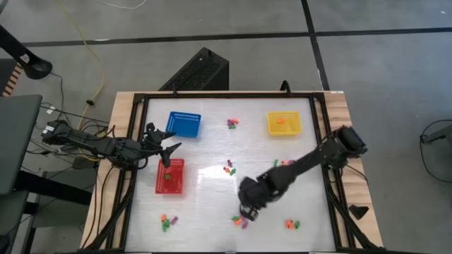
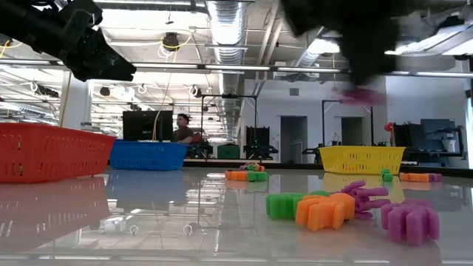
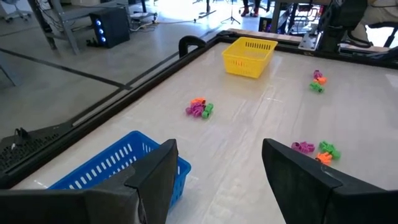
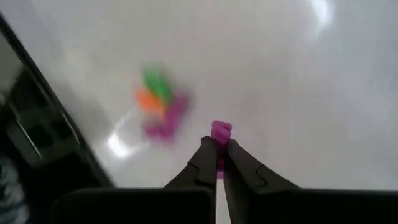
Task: Sort Halloween decoration
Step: Put the violet skeleton toy into the blue bin, then put the green skeleton toy into the red bin, then put the violet skeleton toy into the blue bin
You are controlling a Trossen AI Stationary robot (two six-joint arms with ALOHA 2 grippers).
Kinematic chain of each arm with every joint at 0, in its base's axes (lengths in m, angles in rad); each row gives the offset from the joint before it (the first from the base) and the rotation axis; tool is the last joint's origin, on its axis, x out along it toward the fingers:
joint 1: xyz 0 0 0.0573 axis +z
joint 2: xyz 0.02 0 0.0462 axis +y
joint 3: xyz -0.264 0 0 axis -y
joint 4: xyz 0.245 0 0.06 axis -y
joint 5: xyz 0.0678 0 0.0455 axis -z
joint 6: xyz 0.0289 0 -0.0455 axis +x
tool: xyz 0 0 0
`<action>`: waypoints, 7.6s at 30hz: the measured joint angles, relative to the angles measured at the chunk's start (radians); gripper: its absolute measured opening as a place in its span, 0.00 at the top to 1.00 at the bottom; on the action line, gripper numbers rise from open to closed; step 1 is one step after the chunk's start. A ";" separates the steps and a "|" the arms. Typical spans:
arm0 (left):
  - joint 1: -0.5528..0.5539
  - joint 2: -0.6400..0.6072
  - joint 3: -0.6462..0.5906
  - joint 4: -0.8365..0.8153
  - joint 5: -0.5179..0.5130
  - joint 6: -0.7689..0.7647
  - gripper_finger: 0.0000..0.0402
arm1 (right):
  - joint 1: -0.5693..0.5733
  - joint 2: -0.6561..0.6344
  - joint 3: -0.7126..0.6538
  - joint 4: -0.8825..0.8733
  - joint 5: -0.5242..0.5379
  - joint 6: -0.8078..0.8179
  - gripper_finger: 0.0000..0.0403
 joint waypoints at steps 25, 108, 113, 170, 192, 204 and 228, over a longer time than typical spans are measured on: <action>0.001 0.000 0.000 -0.006 -0.001 0.024 0.44 | -0.643 0.403 0.219 1.120 -0.112 -0.724 0.89; 0.000 0.450 -0.085 0.811 0.405 0.031 0.44 | -0.283 -0.073 -0.520 0.862 0.043 -1.229 0.56; 0.000 0.460 -0.084 0.847 0.406 0.063 0.44 | -0.288 -0.073 -0.520 0.864 0.042 -1.235 0.57; 0.001 0.457 -0.084 0.877 0.220 0.071 0.44 | -0.299 0.233 -0.238 1.393 -0.040 -1.208 0.86; -0.096 0.066 -0.084 0.526 0.015 0.127 0.44 | -0.338 0.565 0.393 1.022 -0.036 -1.138 0.65; -0.096 0.071 -0.084 0.486 0.017 0.100 0.44 | -0.343 0.326 0.396 0.353 -0.028 -1.226 0.33; -0.095 0.079 -0.084 0.444 0.015 0.097 0.44 | -0.174 -0.521 -0.570 -0.221 0.123 -0.345 0.33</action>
